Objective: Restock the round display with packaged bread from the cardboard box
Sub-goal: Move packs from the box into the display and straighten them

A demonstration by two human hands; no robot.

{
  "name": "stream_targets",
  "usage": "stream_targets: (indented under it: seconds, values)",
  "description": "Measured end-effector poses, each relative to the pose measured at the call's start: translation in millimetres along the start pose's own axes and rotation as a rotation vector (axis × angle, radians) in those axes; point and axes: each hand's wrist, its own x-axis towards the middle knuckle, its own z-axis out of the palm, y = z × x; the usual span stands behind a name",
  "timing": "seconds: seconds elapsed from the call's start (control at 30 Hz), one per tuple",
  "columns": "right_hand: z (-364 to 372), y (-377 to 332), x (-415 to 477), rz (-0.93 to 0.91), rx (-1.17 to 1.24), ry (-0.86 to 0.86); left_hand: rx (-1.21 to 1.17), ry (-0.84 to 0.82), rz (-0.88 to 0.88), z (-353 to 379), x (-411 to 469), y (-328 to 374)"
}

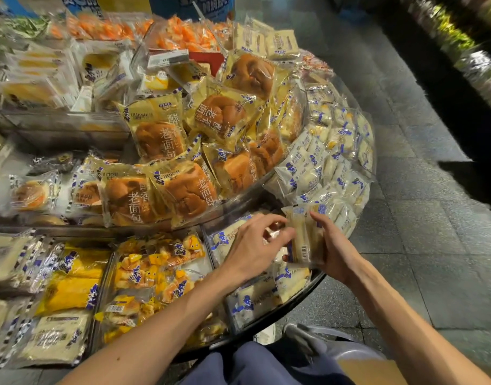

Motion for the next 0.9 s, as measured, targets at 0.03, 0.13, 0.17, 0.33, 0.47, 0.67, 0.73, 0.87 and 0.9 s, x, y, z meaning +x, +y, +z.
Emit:
stream_targets:
  seconds: [0.03, 0.13, 0.17, 0.33, 0.47, 0.67, 0.73, 0.87, 0.9]
  values:
    - [0, -1, 0, -0.008, 0.004, 0.005, 0.02, -0.034, -0.016, 4, 6, 6]
    - [-2, -4, 3, -0.019, 0.039, 0.043, 0.132, -0.109, -0.063, 18, 20, 12]
    - [-4, -4, 4, -0.019, 0.057, 0.064, 0.166, -0.122, -0.065, 22, 24, 14]
    - [-25, -15, 9, -0.044, 0.163, 0.145, 0.207, -0.16, -0.1, 32, 53, 19]
    - [-47, -34, 14, -0.092, 0.27, 0.17, 0.106, -0.179, -0.16, 31, 92, 35]
    - [-80, -75, 32, -0.148, 0.245, 0.236, 0.137, -0.114, -0.053, 33, 190, 67]
    - [-88, -85, 38, -0.13, 0.218, 0.26, 0.239, -0.11, -0.008, 41, 224, 74]
    - [-104, -90, 51, -0.102, 0.219, 0.255, 0.39, -0.165, 0.018, 63, 274, 64]
    - [-107, -90, 52, -0.095, 0.223, 0.246, 0.456, -0.177, 0.009, 68, 280, 57]
